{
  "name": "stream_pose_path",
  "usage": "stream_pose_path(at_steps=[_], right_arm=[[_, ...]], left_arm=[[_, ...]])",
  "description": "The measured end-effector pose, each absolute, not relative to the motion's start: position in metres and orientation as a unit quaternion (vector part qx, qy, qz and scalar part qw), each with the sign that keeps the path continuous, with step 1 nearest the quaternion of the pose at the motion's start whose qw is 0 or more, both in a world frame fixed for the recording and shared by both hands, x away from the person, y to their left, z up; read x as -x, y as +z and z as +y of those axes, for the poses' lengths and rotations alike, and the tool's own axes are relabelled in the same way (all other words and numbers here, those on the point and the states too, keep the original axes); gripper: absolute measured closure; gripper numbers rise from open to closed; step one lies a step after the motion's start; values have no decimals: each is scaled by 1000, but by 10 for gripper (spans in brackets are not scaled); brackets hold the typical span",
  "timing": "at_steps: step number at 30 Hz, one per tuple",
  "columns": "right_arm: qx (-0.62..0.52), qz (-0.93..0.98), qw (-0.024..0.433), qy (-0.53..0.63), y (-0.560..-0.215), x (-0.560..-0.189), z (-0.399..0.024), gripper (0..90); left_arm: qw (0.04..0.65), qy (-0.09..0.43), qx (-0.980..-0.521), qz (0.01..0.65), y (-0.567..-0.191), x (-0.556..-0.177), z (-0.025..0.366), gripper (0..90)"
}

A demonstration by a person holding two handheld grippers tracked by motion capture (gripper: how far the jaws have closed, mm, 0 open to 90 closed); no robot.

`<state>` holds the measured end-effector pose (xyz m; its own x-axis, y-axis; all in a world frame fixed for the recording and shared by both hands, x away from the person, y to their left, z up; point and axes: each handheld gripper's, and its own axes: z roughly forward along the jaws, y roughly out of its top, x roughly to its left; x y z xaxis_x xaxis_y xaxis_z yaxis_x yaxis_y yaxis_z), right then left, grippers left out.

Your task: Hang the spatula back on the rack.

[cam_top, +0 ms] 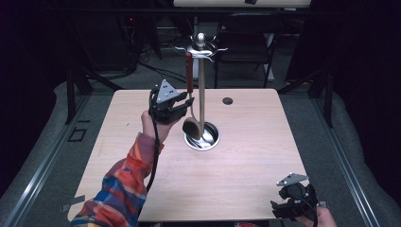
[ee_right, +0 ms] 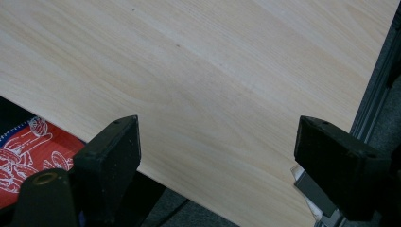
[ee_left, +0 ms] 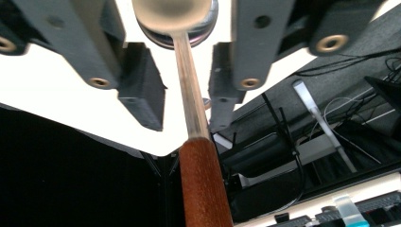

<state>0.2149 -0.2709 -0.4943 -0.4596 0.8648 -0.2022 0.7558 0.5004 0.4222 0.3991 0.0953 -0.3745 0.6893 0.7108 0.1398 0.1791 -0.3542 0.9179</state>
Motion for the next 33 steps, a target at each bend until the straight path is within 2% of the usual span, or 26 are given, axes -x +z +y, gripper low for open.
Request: stream_pose_path(at_steps=[5, 16, 22, 33], right_arm=[[-484, 839, 201, 144, -494, -214, -271, 150], [-484, 839, 201, 143, -494, -214, -271, 150], [-482, 841, 201, 144, -493, -214, -272, 150], [-473, 844, 211, 139, -491, -211, -272, 149]], left_arm=[[485, 263, -781, 293, -375, -394, 98, 408], [469, 257, -788, 305, -378, -387, 107, 233], [457, 251, -793, 315, -385, -383, 115, 171], [427, 244, -803, 337, -403, -372, 137, 133]])
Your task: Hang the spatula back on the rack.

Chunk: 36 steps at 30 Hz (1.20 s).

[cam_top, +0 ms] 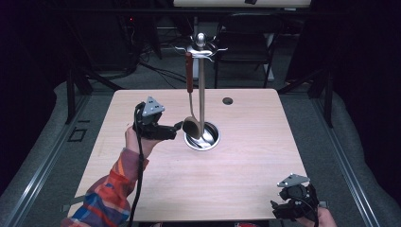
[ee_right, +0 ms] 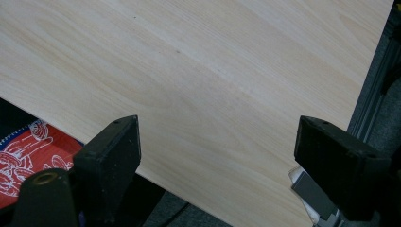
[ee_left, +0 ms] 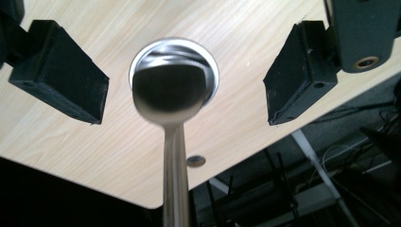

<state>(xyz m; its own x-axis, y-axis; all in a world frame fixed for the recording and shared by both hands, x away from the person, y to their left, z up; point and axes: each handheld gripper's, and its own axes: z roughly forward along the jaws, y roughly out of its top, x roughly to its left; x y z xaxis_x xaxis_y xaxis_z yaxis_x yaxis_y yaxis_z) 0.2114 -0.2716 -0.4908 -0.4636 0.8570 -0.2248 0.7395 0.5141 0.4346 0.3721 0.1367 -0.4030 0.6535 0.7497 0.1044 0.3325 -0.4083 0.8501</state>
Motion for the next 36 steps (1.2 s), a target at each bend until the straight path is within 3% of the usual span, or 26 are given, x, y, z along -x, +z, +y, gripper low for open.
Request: stream_pose_path(at_steps=[21, 36], right_arm=[[-478, 840, 213, 146, -493, -211, -270, 150], [-475, 839, 220, 146, -492, -210, -269, 149]], left_arm=[[380, 225, -825, 352, -447, -351, 166, 77], [313, 187, -861, 354, -491, -337, 186, 55]])
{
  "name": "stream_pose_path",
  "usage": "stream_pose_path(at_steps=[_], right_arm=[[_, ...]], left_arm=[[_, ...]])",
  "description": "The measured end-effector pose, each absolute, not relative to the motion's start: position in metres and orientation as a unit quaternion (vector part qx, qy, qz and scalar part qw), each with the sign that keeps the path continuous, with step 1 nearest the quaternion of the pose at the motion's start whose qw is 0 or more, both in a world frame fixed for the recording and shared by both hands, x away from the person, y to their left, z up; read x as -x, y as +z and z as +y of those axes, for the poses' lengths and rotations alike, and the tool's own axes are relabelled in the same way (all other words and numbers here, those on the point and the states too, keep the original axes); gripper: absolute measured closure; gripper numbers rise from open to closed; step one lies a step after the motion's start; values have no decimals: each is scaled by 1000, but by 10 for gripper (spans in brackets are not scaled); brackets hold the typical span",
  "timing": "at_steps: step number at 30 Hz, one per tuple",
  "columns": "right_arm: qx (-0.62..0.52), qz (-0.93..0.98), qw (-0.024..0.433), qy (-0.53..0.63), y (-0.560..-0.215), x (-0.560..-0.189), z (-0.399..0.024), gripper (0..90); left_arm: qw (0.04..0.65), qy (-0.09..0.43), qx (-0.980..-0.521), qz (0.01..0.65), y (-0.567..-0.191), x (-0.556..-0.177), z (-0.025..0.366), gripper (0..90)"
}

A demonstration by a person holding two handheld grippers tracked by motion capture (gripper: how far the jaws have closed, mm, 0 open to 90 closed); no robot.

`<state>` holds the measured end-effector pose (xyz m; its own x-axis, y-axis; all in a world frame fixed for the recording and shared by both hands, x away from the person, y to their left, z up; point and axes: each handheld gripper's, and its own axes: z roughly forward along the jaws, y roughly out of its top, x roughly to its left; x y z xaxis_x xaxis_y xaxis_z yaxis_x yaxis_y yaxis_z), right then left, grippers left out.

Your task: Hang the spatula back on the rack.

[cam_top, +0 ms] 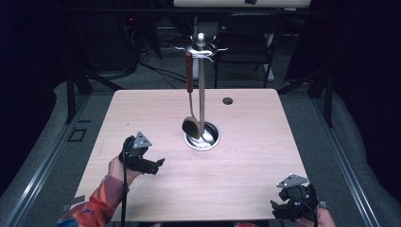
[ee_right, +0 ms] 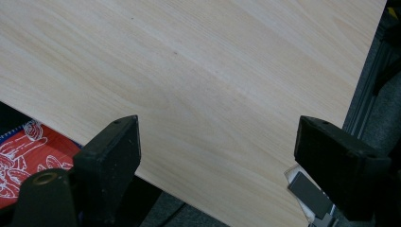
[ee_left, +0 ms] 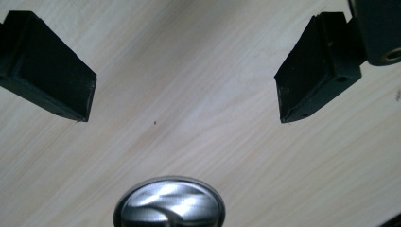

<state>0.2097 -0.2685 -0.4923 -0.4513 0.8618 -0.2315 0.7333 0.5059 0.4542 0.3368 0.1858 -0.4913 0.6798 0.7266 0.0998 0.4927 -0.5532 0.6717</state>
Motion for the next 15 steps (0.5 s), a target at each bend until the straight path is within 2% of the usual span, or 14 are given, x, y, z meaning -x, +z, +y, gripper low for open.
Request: stream_pose_path(at_steps=[5, 15], right_arm=[[-476, 839, 220, 144, -492, -210, -268, 150], [-468, 842, 227, 144, -494, -209, -267, 150]], left_arm=[[278, 174, -872, 363, -509, -333, 189, 71], [252, 122, -888, 364, -525, -342, 188, 77]])
